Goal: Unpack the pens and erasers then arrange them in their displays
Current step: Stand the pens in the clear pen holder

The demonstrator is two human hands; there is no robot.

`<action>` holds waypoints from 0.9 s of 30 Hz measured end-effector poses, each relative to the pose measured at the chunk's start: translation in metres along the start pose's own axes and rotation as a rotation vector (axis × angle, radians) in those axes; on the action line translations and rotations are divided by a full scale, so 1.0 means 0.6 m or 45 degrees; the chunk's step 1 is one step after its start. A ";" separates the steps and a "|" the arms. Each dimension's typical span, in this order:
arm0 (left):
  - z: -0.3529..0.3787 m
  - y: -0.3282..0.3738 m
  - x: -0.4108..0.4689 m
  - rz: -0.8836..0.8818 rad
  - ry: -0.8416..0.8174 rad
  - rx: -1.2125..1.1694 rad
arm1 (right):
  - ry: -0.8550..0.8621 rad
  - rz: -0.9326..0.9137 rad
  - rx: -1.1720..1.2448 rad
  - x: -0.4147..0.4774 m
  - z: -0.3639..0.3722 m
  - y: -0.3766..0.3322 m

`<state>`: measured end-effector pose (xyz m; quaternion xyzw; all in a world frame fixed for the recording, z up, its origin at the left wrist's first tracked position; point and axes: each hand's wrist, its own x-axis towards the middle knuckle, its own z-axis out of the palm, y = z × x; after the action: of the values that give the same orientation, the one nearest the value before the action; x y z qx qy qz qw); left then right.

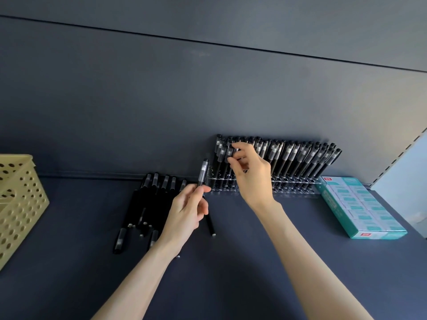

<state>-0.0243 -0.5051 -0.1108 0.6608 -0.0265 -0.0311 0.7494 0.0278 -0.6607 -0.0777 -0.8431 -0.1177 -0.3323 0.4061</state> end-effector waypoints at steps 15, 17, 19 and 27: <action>0.013 0.006 -0.017 0.103 -0.245 0.021 | -0.182 0.397 0.668 -0.046 -0.034 -0.036; 0.015 0.004 -0.017 0.153 -0.226 0.056 | -0.130 0.420 0.713 -0.048 -0.038 -0.035; 0.015 0.001 -0.016 0.168 -0.211 0.062 | -0.113 0.438 0.750 -0.049 -0.041 -0.033; 0.015 -0.012 0.003 0.201 -0.051 0.218 | 0.064 0.362 0.615 -0.028 -0.064 -0.031</action>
<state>-0.0231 -0.5149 -0.1168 0.7176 -0.0961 0.0173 0.6896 -0.0111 -0.6768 -0.0602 -0.7213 -0.0641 -0.2552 0.6407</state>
